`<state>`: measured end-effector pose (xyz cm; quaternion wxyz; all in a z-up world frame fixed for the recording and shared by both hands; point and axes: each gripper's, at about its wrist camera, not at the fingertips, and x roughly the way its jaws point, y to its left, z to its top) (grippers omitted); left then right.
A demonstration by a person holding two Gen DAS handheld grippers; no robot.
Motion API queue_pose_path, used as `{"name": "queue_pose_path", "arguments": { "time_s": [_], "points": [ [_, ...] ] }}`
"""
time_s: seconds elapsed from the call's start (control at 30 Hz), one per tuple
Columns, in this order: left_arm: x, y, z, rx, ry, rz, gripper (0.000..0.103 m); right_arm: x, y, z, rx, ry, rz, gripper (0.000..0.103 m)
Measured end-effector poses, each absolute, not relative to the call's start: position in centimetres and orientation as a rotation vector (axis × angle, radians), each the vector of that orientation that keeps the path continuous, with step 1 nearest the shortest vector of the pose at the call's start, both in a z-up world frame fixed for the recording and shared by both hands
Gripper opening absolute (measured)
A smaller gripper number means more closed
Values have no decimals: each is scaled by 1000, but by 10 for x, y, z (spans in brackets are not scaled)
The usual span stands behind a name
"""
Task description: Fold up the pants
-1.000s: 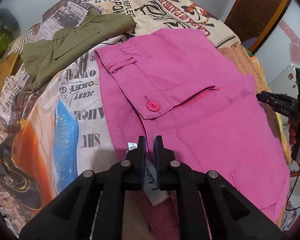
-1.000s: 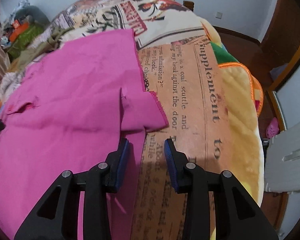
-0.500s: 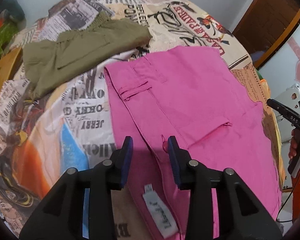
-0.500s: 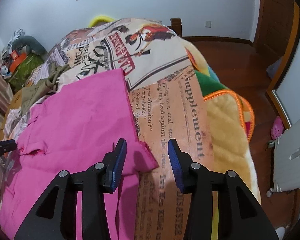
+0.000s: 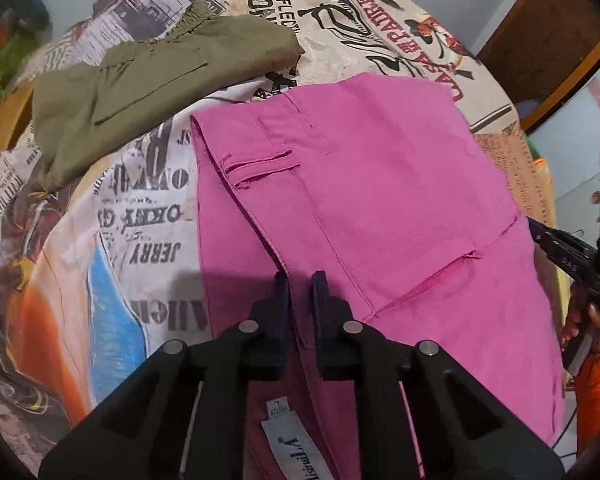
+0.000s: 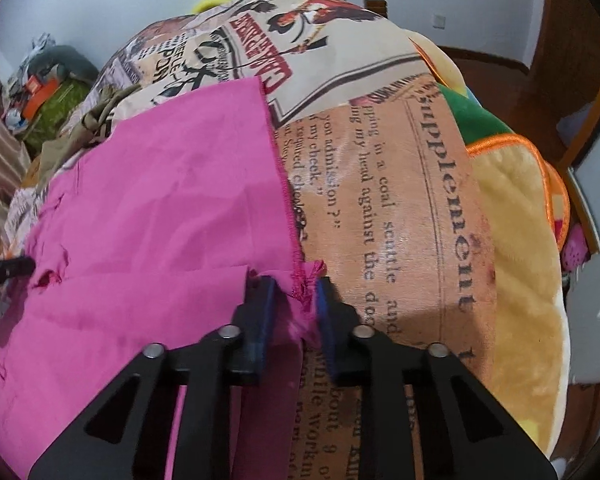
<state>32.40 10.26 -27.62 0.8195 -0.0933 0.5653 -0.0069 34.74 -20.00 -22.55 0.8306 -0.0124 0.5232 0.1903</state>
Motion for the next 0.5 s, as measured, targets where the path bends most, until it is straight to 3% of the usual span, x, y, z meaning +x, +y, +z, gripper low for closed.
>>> {"name": "queue_pose_path", "arguments": {
  "time_s": [0.5],
  "points": [
    [306, 106, -279, -134, 1145, 87, 5, 348, -194, -232, -145, 1120, 407, 8]
  ]
}}
